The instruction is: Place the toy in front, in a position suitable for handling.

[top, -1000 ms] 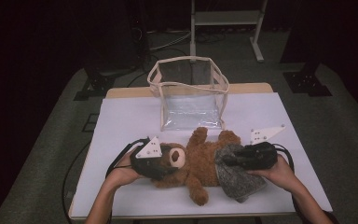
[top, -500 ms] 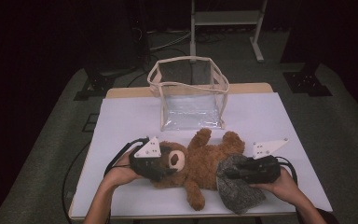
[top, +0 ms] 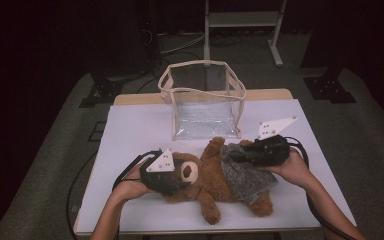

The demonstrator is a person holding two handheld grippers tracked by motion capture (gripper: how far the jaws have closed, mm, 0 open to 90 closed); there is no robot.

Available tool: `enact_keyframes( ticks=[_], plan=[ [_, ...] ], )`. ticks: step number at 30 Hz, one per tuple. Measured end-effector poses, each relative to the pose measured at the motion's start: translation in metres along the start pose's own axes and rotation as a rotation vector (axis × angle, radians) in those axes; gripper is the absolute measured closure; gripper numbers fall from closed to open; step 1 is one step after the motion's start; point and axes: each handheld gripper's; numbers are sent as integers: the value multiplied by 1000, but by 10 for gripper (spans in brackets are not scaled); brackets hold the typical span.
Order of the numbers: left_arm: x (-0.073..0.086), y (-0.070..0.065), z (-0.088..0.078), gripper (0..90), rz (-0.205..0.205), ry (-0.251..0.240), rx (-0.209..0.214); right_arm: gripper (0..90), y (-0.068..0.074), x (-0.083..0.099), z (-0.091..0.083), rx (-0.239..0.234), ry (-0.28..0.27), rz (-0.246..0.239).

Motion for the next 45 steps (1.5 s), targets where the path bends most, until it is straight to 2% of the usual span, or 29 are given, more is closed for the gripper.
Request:
enact_keyframes(
  ticks=[4, 5, 6, 9, 10, 16, 20, 23, 26, 27, 28, 29, 32, 33, 35, 38, 42, 45],
  plan=[
    [-1, 1, -1, 280, -4, 4, -3, 711, -8, 7, 18, -1, 61, 22],
    [-1, 1, -1, 271, -4, 4, -3, 711, -8, 7, 18, -1, 61, 22],
    [-1, 2, -3, 264, -8, 0, 2, 711, -8, 15, 21, -12, 65, 44],
    [-1, 3, -4, 231, -12, -5, 12, 711, -4, 25, 17, -24, 35, 86],
    [-1, 3, -6, 223, -16, -7, 29, 711, -2, 28, 16, -27, 28, 90],
    [-3, 3, -12, 185, -22, -9, 45, 711, 12, 40, 10, -26, -10, 107],
    [-3, 7, -24, 185, -50, -42, 19, 711, 18, 46, 8, -29, -33, 111],
    [0, 11, -29, 249, -76, -72, 22, 711, 22, 49, 8, -31, -54, 119],
    [3, 9, -19, 320, -63, -19, 50, 710, 25, 47, 8, -18, -50, 110],
    [3, 9, -19, 324, -63, -19, 50, 710, 25, 47, 8, -18, -50, 110],
    [5, 8, -15, 334, -63, -25, 80, 707, 27, 44, 8, -19, -37, 99],
    [5, 7, -14, 342, -62, -23, 79, 706, 28, 41, 7, -16, -28, 95],
    [4, 6, -12, 362, -52, -13, 76, 707, 27, 24, 5, -5, -8, 51],
    [4, 6, -12, 367, -52, -13, 76, 707, 27, 24, 5, -5, -8, 51],
    [4, 4, -12, 368, -41, -9, 78, 707, 24, 8, 13, -14, 17, 12],
    [4, 4, -12, 368, -27, 2, 68, 707, 19, 3, 23, -18, 51, -2],
    [5, 4, -12, 371, -28, -5, 70, 707, 9, 14, 18, -9, 42, 33],
    [5, 4, -12, 370, -25, -3, 69, 707, 1, 28, 8, 20, 36, 71]
  ],
)
Point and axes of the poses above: each handheld gripper's, and its own axes: z roughly forward along the jaws, x roughly out of its underside, y roughly to its left, and after that the axes turned 7 degrees about -z, right-handed
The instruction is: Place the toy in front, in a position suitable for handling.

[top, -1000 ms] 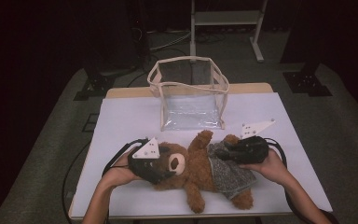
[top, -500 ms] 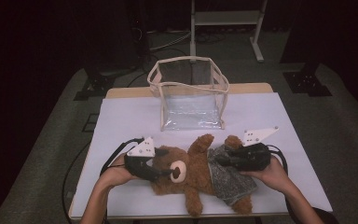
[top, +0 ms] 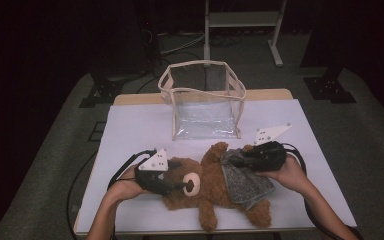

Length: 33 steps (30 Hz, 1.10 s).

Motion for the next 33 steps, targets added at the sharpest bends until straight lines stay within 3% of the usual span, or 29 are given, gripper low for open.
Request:
enact_keyframes(
  ticks=[7, 10, 15, 19, 22, 26, 28, 30, 33],
  plan=[
    [-1, 0, 0, 370, -1, 0, -2, 707, -24, 32, -21, 82, 20, 101],
    [-1, 0, 1, 369, -1, -4, 0, 707, -30, 41, -27, 87, 15, 135],
    [-2, 0, 1, 368, 8, 2, 0, 707, -23, 24, -29, 74, -1, 97],
    [-1, -1, 1, 367, 14, 4, -3, 706, -12, 5, -17, 41, -2, 32],
    [-1, -1, 1, 367, 15, 3, -2, 707, -9, 2, -9, 46, 15, 8],
    [0, -1, 1, 367, 2, -12, -5, 707, -21, 19, -10, 65, 38, 52],
    [0, 0, 1, 368, 6, -10, -5, 707, -25, 26, -11, 67, 33, 76],
    [-1, 0, 2, 368, -2, -15, -6, 707, -34, 46, -18, 72, 5, 145],
    [-1, 0, 1, 368, 8, -10, -11, 707, -37, 59, -28, 99, -4, 177]
  ],
)
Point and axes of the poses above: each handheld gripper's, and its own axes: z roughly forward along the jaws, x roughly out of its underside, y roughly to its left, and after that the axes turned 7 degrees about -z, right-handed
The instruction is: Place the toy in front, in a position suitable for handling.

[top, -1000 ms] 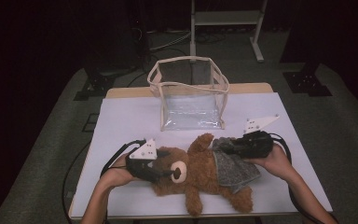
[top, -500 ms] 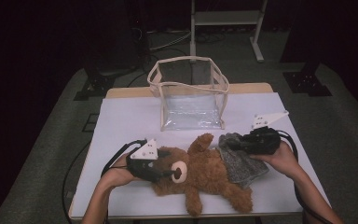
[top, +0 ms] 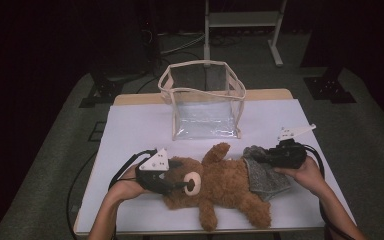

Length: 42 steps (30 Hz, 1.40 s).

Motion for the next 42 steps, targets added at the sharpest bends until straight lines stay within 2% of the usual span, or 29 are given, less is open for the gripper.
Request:
enact_keyframes(
  ticks=[2, 4, 6, 8, 10, 14, 17, 21, 23, 26, 30, 32, 33, 34, 35, 38, 41, 42],
  plan=[
    [-1, 0, 0, 367, 4, -3, -5, 708, 0, 0, -10, 7, -10, 6],
    [-1, 0, 1, 367, 6, -3, -3, 708, 5, -6, -21, 14, -27, -9],
    [-1, 0, 2, 367, 5, -2, -4, 709, 12, -15, -30, 12, -49, -38],
    [-1, 0, 2, 367, 3, -2, -5, 708, 21, -24, -33, -9, -69, -71],
    [-1, 0, 2, 367, 2, -2, -8, 708, 31, -31, -28, -38, -73, -109],
    [-1, 0, 2, 367, -2, -3, -9, 708, 45, -33, -6, -71, -30, -164],
    [0, 1, 2, 367, -14, -12, -11, 709, 35, -22, 2, -92, -41, -113],
    [0, 2, 4, 370, -30, -23, -14, 710, 19, -3, -3, -57, -38, -38],
    [0, 2, 4, 373, -28, -22, -13, 710, 21, -5, -10, -63, -49, -42],
    [-1, 2, 5, 374, -26, -18, -13, 710, 35, -23, -22, -82, -78, -90],
    [-1, 1, 5, 375, -28, -20, -18, 710, 64, -62, -23, -121, -105, -218],
    [-1, 0, 6, 375, -25, -18, -18, 710, 78, -81, -16, -150, -106, -277],
    [-1, 0, 6, 376, -25, -18, -18, 710, 78, -81, -16, -150, -106, -277],
    [-2, 0, 6, 377, -23, -16, -16, 710, 88, -97, -1, -172, -76, -319],
    [-2, 0, 6, 378, -23, -16, -16, 710, 91, -103, 9, -172, -53, -349],
    [-2, -2, 6, 380, -11, -15, -17, 710, 89, -112, 46, -178, 35, -361],
    [-3, -5, 6, 382, 17, 2, -21, 710, 84, -113, 79, -144, 122, -396],
    [-4, -5, 6, 382, 18, 5, -22, 711, 80, -111, 87, -142, 144, -390]
  ],
)
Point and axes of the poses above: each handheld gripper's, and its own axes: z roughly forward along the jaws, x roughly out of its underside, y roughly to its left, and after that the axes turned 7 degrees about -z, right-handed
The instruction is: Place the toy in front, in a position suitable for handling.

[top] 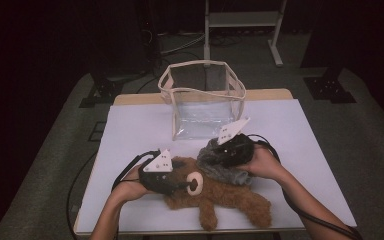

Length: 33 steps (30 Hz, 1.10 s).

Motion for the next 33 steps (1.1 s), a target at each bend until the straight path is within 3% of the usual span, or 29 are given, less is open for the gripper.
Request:
enact_keyframes(
  ticks=[3, 8, 10, 12, 17, 18, 23, 29, 33],
  plan=[
    [1, 1, 0, 384, -8, -3, 3, 711, -12, 10, 6, 3, 26, 42],
    [1, 0, 0, 386, -11, -7, 0, 711, -32, 41, -5, 49, 39, 137],
    [1, 0, 1, 385, -12, -8, -1, 711, -35, 52, -10, 60, 32, 192],
    [1, 1, 1, 385, -11, -8, 3, 711, -35, 56, -15, 64, 14, 204],
    [-1, 1, 3, 382, -10, -2, 6, 710, -23, 38, -19, 47, -31, 154],
    [-1, 0, 3, 382, -8, 0, 4, 710, -20, 33, -17, 42, -32, 123],
    [0, -1, 2, 382, -8, 1, 4, 709, -13, 17, 0, 16, -7, 66],
    [1, 0, 1, 382, -12, -4, 3, 710, -20, 30, -2, 35, -1, 114],
    [1, 1, 2, 381, -25, -15, 7, 709, -26, 55, -21, 65, -13, 175]
  ],
)
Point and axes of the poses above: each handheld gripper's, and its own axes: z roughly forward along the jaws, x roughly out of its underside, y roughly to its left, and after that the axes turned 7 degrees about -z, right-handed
